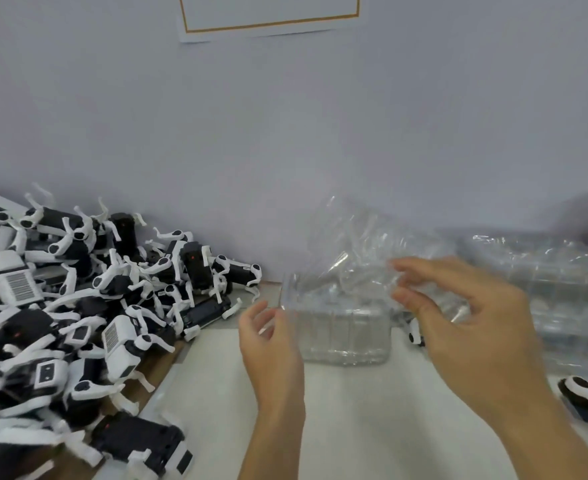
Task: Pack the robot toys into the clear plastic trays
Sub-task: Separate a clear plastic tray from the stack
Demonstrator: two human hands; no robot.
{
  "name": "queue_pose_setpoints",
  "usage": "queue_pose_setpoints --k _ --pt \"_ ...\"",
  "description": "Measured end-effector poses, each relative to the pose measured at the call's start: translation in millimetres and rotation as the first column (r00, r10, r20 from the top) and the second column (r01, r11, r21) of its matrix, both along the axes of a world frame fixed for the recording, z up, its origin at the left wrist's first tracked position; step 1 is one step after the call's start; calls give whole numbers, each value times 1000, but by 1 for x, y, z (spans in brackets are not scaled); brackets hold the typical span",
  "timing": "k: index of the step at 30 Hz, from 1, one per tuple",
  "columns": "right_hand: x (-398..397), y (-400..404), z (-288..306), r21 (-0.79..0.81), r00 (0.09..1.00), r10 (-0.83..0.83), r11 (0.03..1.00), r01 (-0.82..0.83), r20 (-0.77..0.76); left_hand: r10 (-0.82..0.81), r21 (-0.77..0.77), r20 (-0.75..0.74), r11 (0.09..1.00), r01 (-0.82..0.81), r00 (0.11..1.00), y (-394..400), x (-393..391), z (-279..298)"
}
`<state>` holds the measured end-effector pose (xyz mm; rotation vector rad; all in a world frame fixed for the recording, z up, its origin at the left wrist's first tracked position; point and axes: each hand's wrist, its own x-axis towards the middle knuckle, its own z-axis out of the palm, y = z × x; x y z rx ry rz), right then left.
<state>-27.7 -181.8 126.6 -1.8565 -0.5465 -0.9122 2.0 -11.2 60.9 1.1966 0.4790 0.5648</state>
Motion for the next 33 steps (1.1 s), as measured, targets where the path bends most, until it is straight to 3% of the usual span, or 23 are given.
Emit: queue_pose_setpoints --k 2,5,11,15,22,25,28,31,33 --pt "-3 8 1 -83 999 47 995 -46 8 15 59 -11 998 -15 1000 23 -11 -10" --pt "-9 21 -2 -244 997 82 966 -82 -8 -33 -17 -17 999 33 999 56 -23 -16" --pt "-18 46 -27 -496 963 84 844 -205 -255 -230 -99 76 967 236 970 83 -43 -17" --pt "-24 52 -50 -561 931 31 790 -246 -364 -354 -44 -17 934 353 935 76 -55 -30" --pt "-42 39 -86 -457 817 4 828 -326 -576 -355 235 -138 895 379 925 52 -73 -55" --pt "-42 24 -89 -385 869 -74 912 -139 -489 -294 241 -170 913 329 941 51 -80 -57" --pt "-37 14 -91 -312 847 -185 950 24 -498 -277 257 -70 923 286 958 51 -83 -50" --pt "-33 9 -95 -94 775 -19 994 -52 -632 -317 332 91 903 272 944 50 -79 -41" --pt "-32 10 -92 12 795 61 998 -67 -604 -340 381 183 890 252 922 51 -75 -35"
